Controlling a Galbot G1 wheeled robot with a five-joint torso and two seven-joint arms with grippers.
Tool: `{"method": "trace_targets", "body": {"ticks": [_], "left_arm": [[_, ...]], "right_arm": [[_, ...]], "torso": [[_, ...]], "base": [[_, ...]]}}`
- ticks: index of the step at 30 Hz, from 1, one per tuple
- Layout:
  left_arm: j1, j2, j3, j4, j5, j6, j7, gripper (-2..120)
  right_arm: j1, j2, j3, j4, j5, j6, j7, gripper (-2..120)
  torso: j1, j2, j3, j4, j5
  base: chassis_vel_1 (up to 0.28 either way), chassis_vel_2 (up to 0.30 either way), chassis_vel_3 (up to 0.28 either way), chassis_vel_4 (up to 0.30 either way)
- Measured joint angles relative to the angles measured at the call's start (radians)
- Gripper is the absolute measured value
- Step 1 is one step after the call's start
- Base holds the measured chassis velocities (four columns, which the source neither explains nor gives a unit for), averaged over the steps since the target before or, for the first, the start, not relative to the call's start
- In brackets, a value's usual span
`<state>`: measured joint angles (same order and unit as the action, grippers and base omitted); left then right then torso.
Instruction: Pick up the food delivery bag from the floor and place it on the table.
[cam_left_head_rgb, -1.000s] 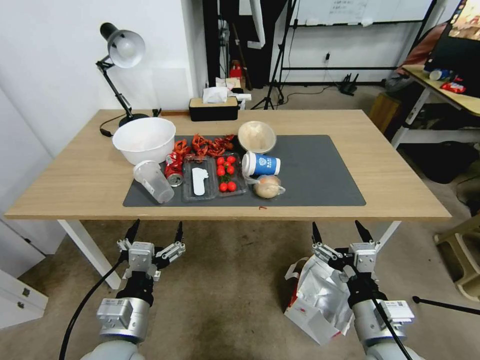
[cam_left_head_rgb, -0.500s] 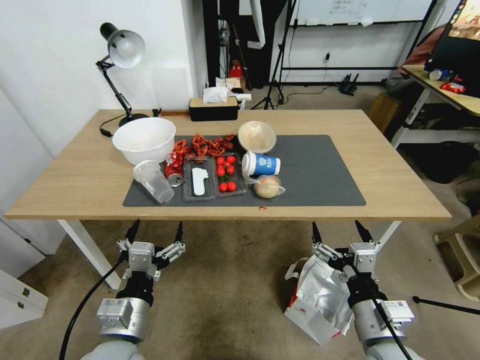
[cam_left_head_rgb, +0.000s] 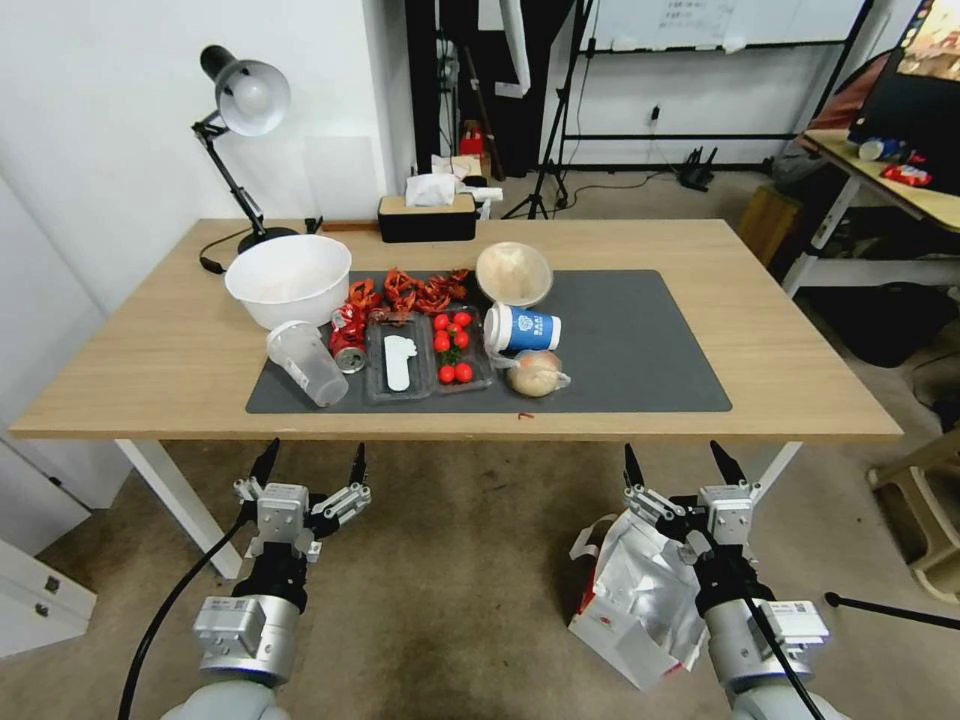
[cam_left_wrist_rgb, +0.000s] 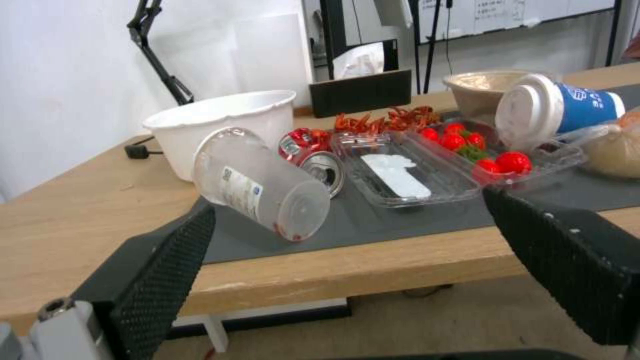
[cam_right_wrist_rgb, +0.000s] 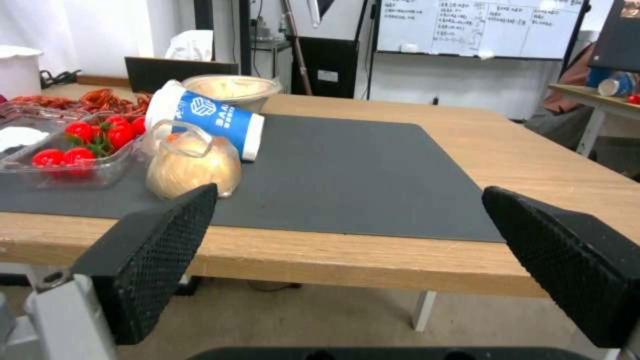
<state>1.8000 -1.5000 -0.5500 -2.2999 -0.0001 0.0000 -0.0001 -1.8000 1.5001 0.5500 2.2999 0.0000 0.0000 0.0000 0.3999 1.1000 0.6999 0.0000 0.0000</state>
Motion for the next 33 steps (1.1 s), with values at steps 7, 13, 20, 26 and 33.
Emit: {"method": "trace_targets", "body": {"ticks": [7,13,20,26,33], "left_arm": [[-0.007,0.017,0.029,-0.003,-0.033,-0.001,-0.058,100],[-0.029,0.070,0.130,-0.020,-0.148,-0.020,-0.250,100],[-0.020,0.059,0.153,-0.009,-0.152,-0.051,-0.271,100],[-0.022,0.055,0.149,0.016,-0.143,-0.076,-0.270,100],[-0.021,0.049,0.146,0.029,-0.152,-0.124,-0.282,100]], "right_arm": [[0.009,-0.041,0.000,0.014,0.070,-0.045,-0.026,100],[0.032,-0.126,0.021,0.038,0.176,-0.097,-0.099,100],[0.046,-0.152,0.044,0.021,0.184,-0.085,-0.093,100],[0.066,-0.154,0.050,-0.015,0.192,-0.043,-0.086,100],[0.061,-0.157,0.050,-0.026,0.193,-0.008,-0.087,100]], "torso": [[0.000,0.000,0.000,-0.0001,0.0001],[0.000,0.000,0.000,-0.0005,0.0004],[0.000,0.000,0.000,0.0000,0.0000],[0.000,0.000,0.000,0.0000,0.0000],[0.000,0.000,0.000,0.0000,0.0001]], "base": [[0.000,0.000,0.000,0.000],[0.000,0.000,0.000,0.000],[0.000,0.000,0.000,0.000],[0.000,0.000,0.000,0.000],[0.000,0.000,0.000,0.000]]}}
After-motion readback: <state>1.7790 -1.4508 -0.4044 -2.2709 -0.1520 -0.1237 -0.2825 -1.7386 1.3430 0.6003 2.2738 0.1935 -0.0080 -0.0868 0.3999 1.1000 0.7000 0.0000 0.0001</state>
